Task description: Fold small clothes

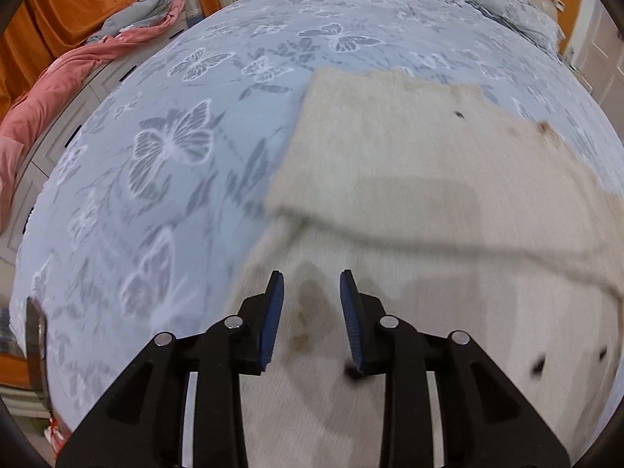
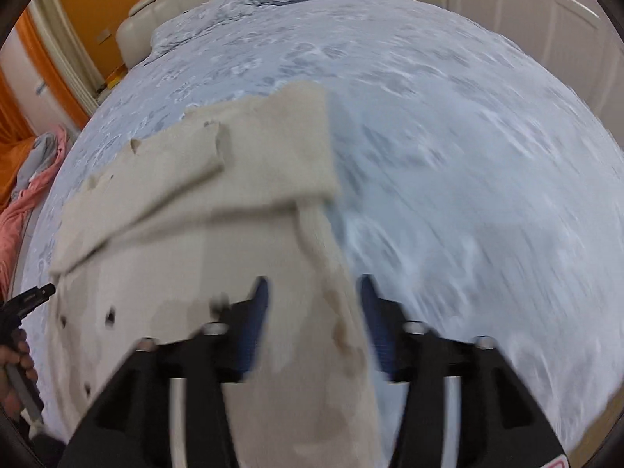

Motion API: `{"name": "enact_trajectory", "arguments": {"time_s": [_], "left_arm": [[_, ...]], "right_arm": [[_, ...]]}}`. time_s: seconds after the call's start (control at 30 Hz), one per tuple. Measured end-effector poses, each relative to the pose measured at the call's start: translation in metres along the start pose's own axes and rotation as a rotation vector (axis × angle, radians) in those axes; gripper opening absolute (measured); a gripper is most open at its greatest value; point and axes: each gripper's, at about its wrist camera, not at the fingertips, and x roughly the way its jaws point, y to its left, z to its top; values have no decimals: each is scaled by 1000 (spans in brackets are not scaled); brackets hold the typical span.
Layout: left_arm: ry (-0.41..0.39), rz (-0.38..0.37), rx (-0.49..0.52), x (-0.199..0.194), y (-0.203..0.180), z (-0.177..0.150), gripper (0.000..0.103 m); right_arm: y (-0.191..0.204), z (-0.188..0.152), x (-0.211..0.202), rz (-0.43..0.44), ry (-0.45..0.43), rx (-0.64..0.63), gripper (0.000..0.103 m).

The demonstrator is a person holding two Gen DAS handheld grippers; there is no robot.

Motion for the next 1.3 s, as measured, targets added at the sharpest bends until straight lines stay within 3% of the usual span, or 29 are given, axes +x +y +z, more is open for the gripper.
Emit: {"name": "enact_trajectory", "arguments": {"time_s": [0.2, 0.53, 0.57, 0.63, 0.7, 0.83, 0.9, 1.0, 1.03, 1.07, 1.1, 1.13, 1.2, 1.3], "left_arm": [[14, 1, -9, -35, 10, -35, 29], [35, 24, 6, -68, 27, -89, 34], [43, 26, 2, -68, 29, -93, 37], [64, 27, -17, -68, 38, -108, 58], [94, -6, -66, -64, 53, -125, 66], [232, -88, -196, -36, 80, -165, 72], [173, -117, -242, -39, 86, -173, 75], [185, -127, -270, -40, 84, -174, 80], [187, -136, -288, -40, 84, -174, 79], [196, -151, -312, -39, 85, -172, 76], [201, -156, -319, -39, 86, -171, 63], [213, -164, -307, -39, 85, -167, 42], [239, -238, -292, -42, 87, -159, 8], [239, -291, -297, -60, 97, -150, 6]], "right_arm": [[-13, -75, -15, 2, 108, 2, 60], [-6, -116, -19, 5, 124, 4, 64], [-6, -118, -18, 4, 130, 10, 64], [-10, -119, -15, 29, 146, 47, 64], [-19, -121, -14, 65, 157, 97, 64], [-19, -121, -8, 98, 166, 126, 71], [-16, -120, -7, 98, 164, 129, 74], [-9, -119, -5, 118, 156, 128, 73], [-7, -119, -5, 123, 154, 131, 71], [-5, -118, -4, 138, 156, 132, 57], [-3, -117, -3, 145, 162, 129, 42], [-1, -114, -2, 159, 180, 134, 13], [0, -106, -11, 199, 160, 156, 12], [7, -96, -43, 226, 92, 123, 10]]}}
